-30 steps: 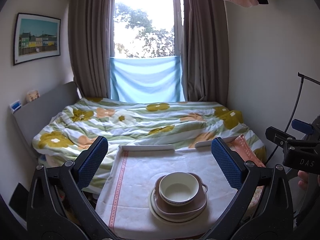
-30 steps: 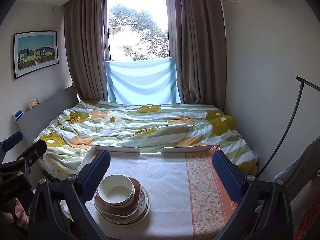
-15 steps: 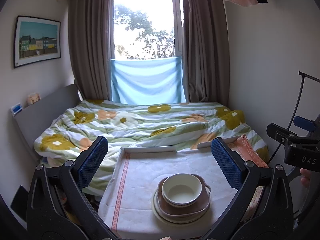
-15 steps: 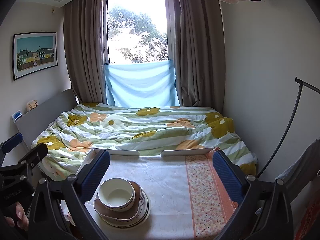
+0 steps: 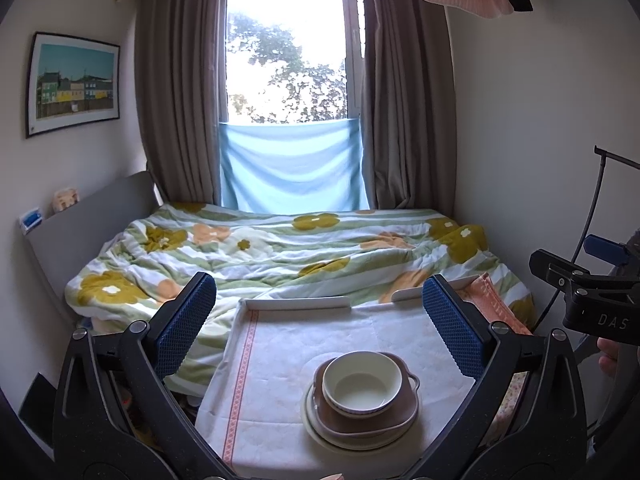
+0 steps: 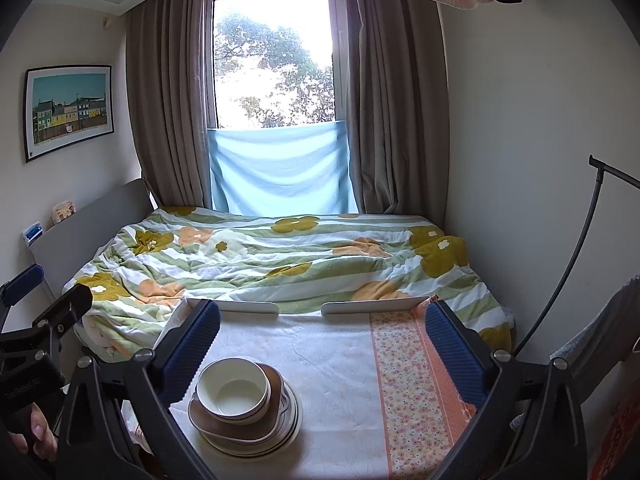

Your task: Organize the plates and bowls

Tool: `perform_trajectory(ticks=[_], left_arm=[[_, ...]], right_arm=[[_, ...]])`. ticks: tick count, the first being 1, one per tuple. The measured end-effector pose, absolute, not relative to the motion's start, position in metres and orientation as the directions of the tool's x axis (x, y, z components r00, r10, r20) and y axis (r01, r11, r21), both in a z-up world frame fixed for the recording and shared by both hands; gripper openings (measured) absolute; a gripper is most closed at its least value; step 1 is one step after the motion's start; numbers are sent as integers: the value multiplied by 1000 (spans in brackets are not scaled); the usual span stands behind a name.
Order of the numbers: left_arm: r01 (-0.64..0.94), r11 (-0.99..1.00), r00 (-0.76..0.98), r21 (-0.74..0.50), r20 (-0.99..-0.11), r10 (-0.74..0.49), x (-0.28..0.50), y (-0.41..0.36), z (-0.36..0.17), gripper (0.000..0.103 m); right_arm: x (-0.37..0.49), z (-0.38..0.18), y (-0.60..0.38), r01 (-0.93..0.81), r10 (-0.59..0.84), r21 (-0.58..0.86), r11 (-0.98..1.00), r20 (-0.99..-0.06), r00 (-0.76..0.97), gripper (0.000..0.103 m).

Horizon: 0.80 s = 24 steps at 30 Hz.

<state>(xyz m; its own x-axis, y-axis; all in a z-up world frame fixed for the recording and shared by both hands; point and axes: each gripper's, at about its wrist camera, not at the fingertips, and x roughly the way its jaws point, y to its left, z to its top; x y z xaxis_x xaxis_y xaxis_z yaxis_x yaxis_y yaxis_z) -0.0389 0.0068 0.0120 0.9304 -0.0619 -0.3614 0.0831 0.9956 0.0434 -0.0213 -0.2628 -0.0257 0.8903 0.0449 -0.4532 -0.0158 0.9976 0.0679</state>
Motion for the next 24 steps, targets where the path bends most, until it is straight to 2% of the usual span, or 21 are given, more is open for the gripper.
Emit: perform_trajectory(ticks=[24], left_arm=[[89,995,938,47,-339,-68,-35,9,15,103]], right_arm=[[-21,-26,-262,-12,41,68,998,-452,891,102]])
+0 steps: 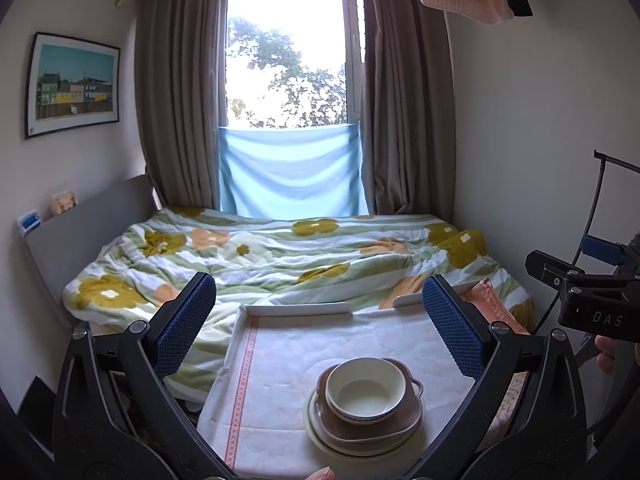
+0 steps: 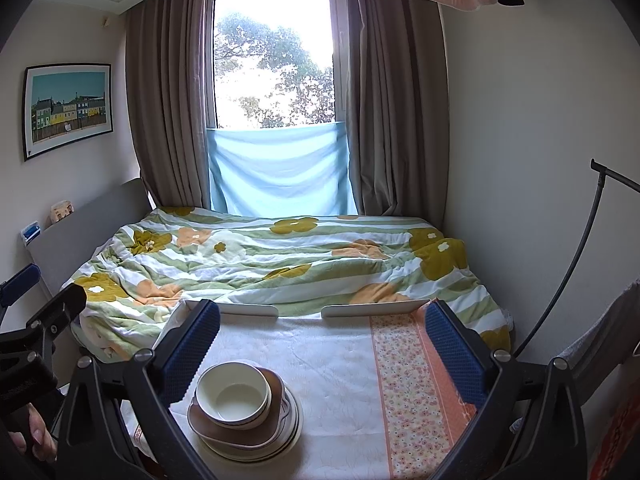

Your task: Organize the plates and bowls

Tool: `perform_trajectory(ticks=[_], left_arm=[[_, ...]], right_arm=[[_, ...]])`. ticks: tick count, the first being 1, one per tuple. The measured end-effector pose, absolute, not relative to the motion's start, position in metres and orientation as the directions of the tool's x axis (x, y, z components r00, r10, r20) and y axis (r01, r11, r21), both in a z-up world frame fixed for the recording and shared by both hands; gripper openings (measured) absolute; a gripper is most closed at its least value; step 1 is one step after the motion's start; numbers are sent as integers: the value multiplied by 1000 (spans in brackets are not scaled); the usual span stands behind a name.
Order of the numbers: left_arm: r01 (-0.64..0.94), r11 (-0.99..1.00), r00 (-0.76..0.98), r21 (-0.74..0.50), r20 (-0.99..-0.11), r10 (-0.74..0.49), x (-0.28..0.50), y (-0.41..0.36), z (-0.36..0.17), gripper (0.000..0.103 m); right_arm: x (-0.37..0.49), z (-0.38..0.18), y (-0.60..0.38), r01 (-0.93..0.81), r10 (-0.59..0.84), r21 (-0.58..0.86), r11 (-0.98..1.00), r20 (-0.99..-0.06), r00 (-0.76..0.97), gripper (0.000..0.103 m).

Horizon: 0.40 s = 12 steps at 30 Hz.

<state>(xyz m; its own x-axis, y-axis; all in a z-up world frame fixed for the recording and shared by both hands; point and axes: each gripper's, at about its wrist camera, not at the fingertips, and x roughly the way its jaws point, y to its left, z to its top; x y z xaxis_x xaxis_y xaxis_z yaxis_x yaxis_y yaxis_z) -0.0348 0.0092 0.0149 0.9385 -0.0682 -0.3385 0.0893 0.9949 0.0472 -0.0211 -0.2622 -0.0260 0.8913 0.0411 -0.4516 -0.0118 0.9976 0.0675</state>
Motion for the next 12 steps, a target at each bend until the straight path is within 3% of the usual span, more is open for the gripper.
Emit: perform_trajectory(ticks=[12], left_arm=[[57,997,944,49,-327,-38,-27,15,10,103]], right_arm=[[-8,-24,-262,-9,38,64,998,-461,887,102]])
